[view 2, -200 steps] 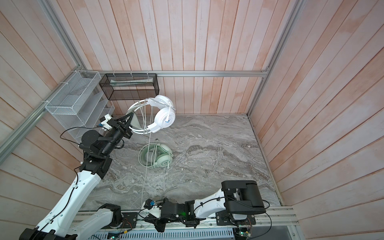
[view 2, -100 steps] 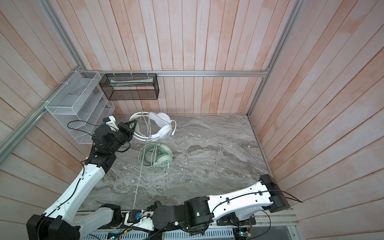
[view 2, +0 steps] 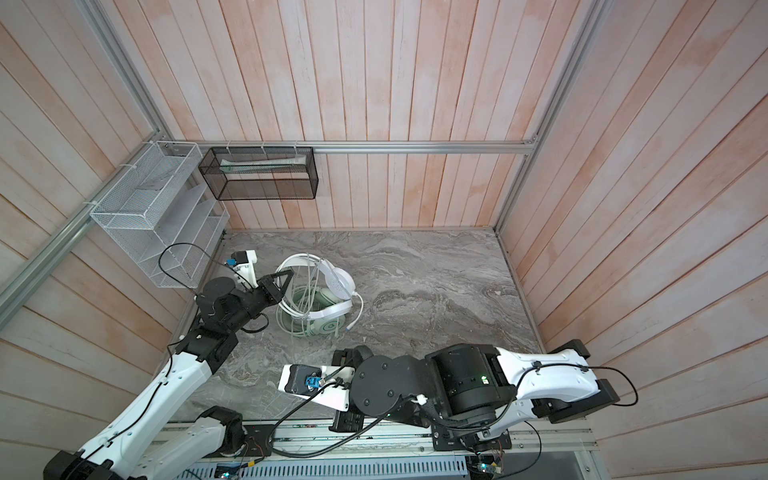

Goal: Wrap the headphones
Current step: 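Lift the cable up over the headset past the left gripper with the right gripper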

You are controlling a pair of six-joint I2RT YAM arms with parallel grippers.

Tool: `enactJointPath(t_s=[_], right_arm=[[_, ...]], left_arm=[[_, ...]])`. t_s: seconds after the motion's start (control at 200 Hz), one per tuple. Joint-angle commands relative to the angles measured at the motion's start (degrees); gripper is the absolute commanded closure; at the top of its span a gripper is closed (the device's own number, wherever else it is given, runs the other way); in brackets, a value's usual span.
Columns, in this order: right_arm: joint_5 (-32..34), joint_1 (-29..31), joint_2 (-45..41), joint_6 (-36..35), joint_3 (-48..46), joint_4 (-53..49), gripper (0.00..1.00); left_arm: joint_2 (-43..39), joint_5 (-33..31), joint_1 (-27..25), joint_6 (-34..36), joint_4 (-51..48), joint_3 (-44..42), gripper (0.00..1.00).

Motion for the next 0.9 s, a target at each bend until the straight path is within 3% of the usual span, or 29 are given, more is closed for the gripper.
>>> enactJointPath(t_s=[0.0, 0.33, 0.645, 0.735, 0.895], right_arm=[[3.7, -2.7, -2.5, -4.5, 3.4, -5.3, 1.00], [3.0, -11.0, -3.4, -10.3, 5.3, -3.6, 1.00], [2.9, -20.4, -4.4, -16.5, 8.9, 1.4, 1.00], [2.6, -24.7, -4.4, -17.5, 8.3, 2.5, 1.00], [-3.5, -36.5, -4.9, -17.4, 3.5, 5.9, 1.00]], left_arm=[[-4.5, 5.1, -0.1, 4.7, 2.5, -1.0, 1.00], [-14.1, 14.3, -0.8, 6.1, -6.5, 0.1, 1.00], [-17.6, 26.8, -2.3, 4.5, -8.0, 1.8, 1.00], [-18.0, 29.1, -2.4, 3.9, -7.8, 2.5, 1.00], [-18.3, 33.0, -3.0, 3.1, -7.1, 4.8, 1.00]])
